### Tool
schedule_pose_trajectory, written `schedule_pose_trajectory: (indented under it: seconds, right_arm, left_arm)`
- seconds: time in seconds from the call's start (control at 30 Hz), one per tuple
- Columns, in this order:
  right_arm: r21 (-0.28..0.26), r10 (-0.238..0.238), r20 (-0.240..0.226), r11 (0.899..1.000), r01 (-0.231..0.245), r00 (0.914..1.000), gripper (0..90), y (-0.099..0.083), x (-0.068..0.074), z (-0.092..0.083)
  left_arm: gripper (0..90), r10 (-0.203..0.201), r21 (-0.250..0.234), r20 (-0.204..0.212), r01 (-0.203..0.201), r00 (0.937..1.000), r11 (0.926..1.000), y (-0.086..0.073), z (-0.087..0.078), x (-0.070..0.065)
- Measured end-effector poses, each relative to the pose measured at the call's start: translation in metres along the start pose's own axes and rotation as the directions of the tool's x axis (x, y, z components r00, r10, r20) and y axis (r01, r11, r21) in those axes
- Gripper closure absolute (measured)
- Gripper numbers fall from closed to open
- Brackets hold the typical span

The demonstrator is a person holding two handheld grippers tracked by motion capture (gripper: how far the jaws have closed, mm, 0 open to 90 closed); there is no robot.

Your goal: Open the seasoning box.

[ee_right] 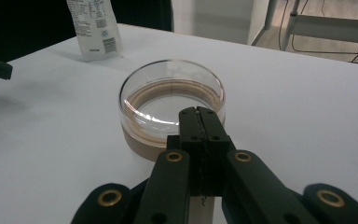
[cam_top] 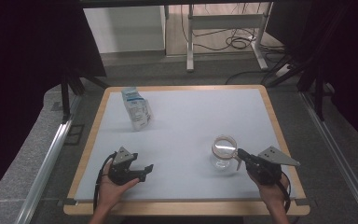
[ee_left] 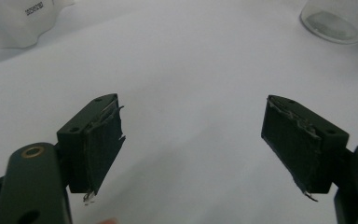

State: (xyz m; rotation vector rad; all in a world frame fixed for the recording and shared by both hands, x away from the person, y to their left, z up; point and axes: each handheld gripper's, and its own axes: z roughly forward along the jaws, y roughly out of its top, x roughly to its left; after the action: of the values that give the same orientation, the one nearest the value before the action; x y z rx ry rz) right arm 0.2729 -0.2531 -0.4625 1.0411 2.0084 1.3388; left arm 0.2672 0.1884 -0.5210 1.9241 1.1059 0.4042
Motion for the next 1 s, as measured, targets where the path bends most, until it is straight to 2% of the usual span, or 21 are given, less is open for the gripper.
schedule_pose_trajectory:
  seconds: [0.2, 0.33, 0.47, 0.67, 0.77, 0.87, 1.0]
  right_arm:
    - [-0.008, 0.007, -0.002, 1.000, -0.007, 1.0000, 90.0, -0.002, -0.001, -0.002]
    - [-0.021, 0.010, -0.002, 1.000, -0.010, 0.9999, 90.0, -0.004, -0.002, -0.003]
    - [-0.032, 0.019, -0.011, 0.999, -0.020, 0.9998, 90.0, -0.005, -0.004, -0.004]
    - [-0.048, 0.019, -0.011, 0.999, -0.019, 0.9998, 90.0, -0.008, -0.004, -0.004]
    - [-0.047, 0.016, -0.005, 0.999, -0.016, 0.9999, 90.0, -0.008, -0.003, -0.004]
    - [-0.051, 0.006, -0.003, 0.999, -0.006, 1.0000, 90.0, -0.008, -0.002, -0.004]
    - [-0.054, 0.000, -0.003, 0.999, 0.000, 1.0000, 90.0, -0.009, -0.001, -0.003]
  left_arm:
    - [22.2, -0.004, -0.003, 0.003, 0.004, 1.0000, 1.0000, 0.001, 0.002, -0.002]
    - [28.3, -0.002, -0.015, 0.018, 0.002, 0.9998, 0.9999, 0.008, 0.006, -0.007]
    - [32.9, 0.016, -0.040, 0.026, -0.015, 0.9995, 0.9991, 0.017, 0.009, -0.017]
    - [36.0, 0.040, -0.047, 0.038, -0.038, 0.9985, 0.9982, 0.027, 0.016, -0.027]
    - [42.0, 0.031, -0.054, 0.050, -0.029, 0.9983, 0.9981, 0.032, 0.021, -0.030]
    - [50.5, 0.032, -0.058, 0.079, -0.027, 0.9963, 0.9979, 0.041, 0.030, -0.035]
    - [61.9, 0.046, -0.058, 0.130, -0.039, 0.9905, 0.9976, 0.057, 0.044, -0.047]
